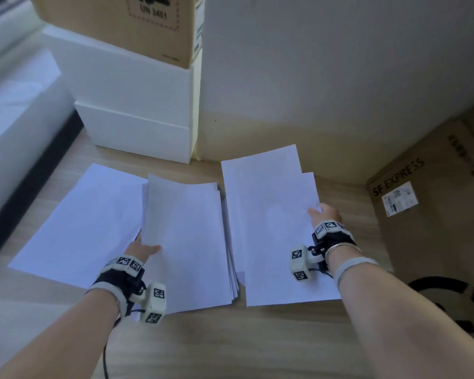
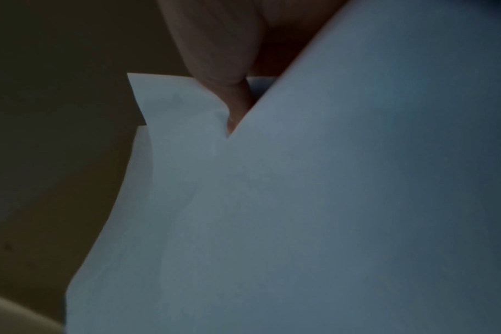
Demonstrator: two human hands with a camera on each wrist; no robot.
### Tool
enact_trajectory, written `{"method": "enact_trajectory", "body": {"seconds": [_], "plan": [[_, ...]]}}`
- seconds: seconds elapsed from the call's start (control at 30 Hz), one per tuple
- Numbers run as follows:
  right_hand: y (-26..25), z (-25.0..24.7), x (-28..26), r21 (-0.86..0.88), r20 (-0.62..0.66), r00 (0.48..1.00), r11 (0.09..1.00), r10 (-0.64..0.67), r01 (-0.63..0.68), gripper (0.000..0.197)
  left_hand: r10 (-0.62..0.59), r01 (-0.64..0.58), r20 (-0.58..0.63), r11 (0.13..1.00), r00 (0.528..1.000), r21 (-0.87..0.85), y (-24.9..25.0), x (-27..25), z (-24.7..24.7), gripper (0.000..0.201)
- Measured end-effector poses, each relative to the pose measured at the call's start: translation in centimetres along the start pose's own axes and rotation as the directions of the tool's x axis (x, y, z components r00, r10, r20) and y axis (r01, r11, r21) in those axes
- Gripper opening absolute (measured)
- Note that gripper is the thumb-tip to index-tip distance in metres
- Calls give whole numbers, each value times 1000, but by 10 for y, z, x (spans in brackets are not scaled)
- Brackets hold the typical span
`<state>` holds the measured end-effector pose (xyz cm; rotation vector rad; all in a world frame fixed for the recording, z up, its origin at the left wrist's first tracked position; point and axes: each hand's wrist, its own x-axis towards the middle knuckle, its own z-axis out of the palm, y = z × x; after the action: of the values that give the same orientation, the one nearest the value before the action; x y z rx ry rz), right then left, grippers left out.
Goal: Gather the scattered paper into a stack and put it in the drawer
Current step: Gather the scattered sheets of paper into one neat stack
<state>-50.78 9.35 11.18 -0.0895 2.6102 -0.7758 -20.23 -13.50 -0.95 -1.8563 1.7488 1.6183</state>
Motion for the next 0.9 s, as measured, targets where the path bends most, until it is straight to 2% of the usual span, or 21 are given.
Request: {"method": "enact_trajectory", "body": {"seconds": [0.13,0.23,0.37,0.47,0.57,0.67,0.8,0.9], "plan": [[-6,-3,-2,11,30,999,1000,18,-18,27,-8,8,12,1000,1000,3,-1,3,2,66],[-11,15,-17,3,75,997,1000,-6,6,34,15,-14,49,1000,999,-15,-3,4,-3,66],[-18,59,-33,-44,180,983,998,-44,52,35,43,-38,72,997,997,-70,-2,4,-4,65],[-19,94,-41,-92,234,971,993,-55,78,35,59,-56,69,997,996,-51,-1,1,-5,64],[-20,122,-46,-120,276,959,988,-62,98,20,76,-75,70,997,995,-8,-1,-1,-7,65],[-24,136,-43,-157,227,973,984,-47,84,39,82,-83,61,996,995,19,-1,-2,-7,65],[-39,136,-30,-98,185,980,991,-75,95,24,75,-75,46,997,996,-1,1,-4,-6,64],[-60,139,-21,-48,198,974,992,-108,120,31,73,-72,46,997,996,-25,1,-5,-6,65]]}}
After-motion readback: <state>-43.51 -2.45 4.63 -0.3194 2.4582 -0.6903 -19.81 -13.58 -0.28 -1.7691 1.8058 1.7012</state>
